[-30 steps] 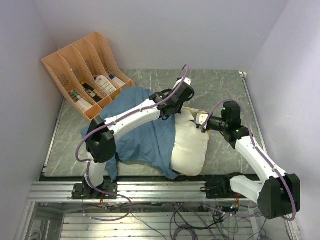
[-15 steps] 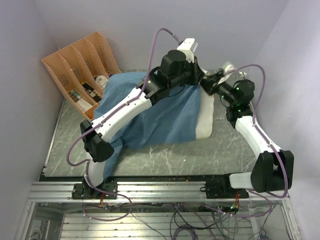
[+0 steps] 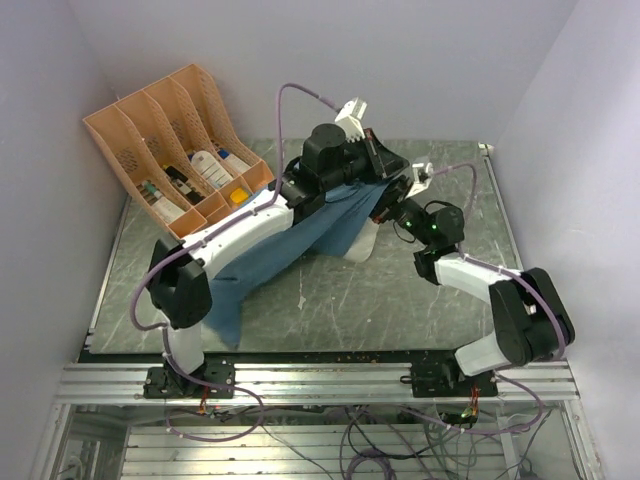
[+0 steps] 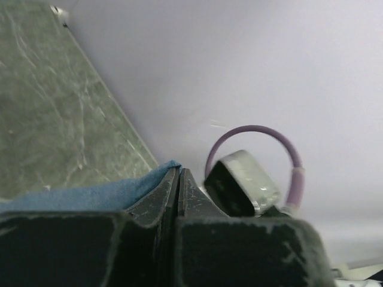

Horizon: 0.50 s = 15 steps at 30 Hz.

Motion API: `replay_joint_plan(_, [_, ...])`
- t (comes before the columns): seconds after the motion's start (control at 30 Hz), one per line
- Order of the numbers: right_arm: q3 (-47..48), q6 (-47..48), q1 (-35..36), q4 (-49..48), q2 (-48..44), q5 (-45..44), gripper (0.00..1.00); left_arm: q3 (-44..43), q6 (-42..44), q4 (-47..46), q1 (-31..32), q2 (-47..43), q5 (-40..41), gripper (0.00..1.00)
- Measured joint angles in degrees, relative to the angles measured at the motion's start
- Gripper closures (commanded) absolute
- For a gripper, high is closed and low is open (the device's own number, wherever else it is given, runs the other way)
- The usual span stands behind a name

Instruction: Put the pillow into the pillowcase

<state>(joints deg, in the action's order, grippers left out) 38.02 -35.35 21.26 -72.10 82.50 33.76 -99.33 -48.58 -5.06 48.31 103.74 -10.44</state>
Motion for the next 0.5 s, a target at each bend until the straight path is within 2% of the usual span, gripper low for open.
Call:
replay_joint_plan(0.1, [-1.4, -2.2, -0.4, -1.0, 4.0, -0.4, 1.00, 1.5, -5.3, -4.0, -1.7, 2.8, -3.3, 0.93])
replay_joint_plan(0.2, [-1.4, -9.0, -3.0, -7.4, 7.6, -0.2, 1.00, 0.9, -10.8, -10.3, -1.8, 6.0, -6.6, 0.93])
replay_joint_plan(0.37, [0.9, -22.7, -12.2, -12.7, 9.4, 0.2, 1.00, 0.3, -18.0, -20.0, -0.8, 8.2, -11.3, 0.93])
replay_joint_plan(0.43, [0.4, -22.5, -14.0, -11.9, 7.1, -0.2, 1.00, 0.2, -18.5, -22.0, -0.4, 8.0, -12.3, 0.93])
replay_joint_plan(0.5, [-1.5, -18.0, -13.6, -5.3, 1.0, -1.5, 1.00, 0.0, -18.1, -22.1, -0.6, 7.3, -12.7, 0.93])
